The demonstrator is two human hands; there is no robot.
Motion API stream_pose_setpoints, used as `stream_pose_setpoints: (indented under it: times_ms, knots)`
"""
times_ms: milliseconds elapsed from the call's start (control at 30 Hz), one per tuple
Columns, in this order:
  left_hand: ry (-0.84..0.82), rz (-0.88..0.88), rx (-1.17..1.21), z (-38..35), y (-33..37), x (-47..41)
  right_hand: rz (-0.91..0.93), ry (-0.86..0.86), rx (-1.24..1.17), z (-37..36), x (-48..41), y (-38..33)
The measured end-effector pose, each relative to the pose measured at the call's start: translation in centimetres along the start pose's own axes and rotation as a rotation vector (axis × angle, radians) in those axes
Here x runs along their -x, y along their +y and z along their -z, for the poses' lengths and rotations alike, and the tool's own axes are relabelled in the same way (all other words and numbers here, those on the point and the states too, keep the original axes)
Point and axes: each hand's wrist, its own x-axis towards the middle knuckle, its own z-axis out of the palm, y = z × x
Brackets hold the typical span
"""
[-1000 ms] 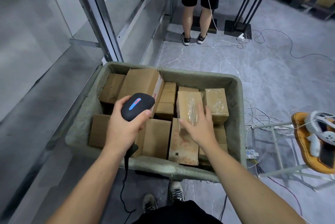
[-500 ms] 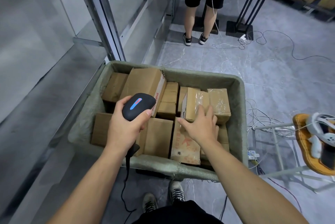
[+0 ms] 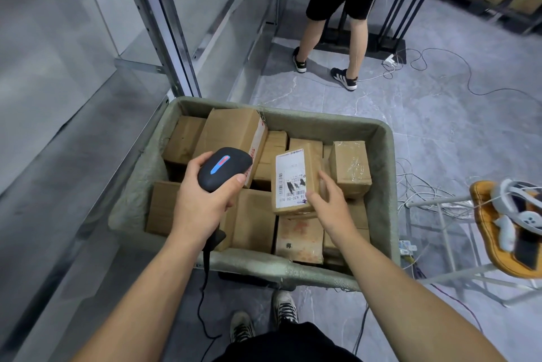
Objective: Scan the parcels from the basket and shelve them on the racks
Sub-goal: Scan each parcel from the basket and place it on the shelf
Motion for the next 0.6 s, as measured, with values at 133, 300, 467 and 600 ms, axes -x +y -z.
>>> stream_pose_setpoints:
  times_ms: [133,300,467,600]
  knots:
    - [-0.021,0.008,-0.006,-0.1,-0.1,0.1,-0.093,-0.002,0.007,-0.4,-0.3,0.9]
    - [-0.026,0.021,-0.019,0.1,-0.1,0.0,-0.14,0.008,-0.07,-0.8,-1.1,1.3]
    - [-0.033,0.025,-0.032,0.5,-0.7,-0.3,-0.173,-0.045,-0.191,-0.6,-2.2,2.1]
    - [-0.032,0.019,-0.053,0.6,-0.9,-0.5,-0.183,-0.046,-0.256,-0.4,-2.6,2.0]
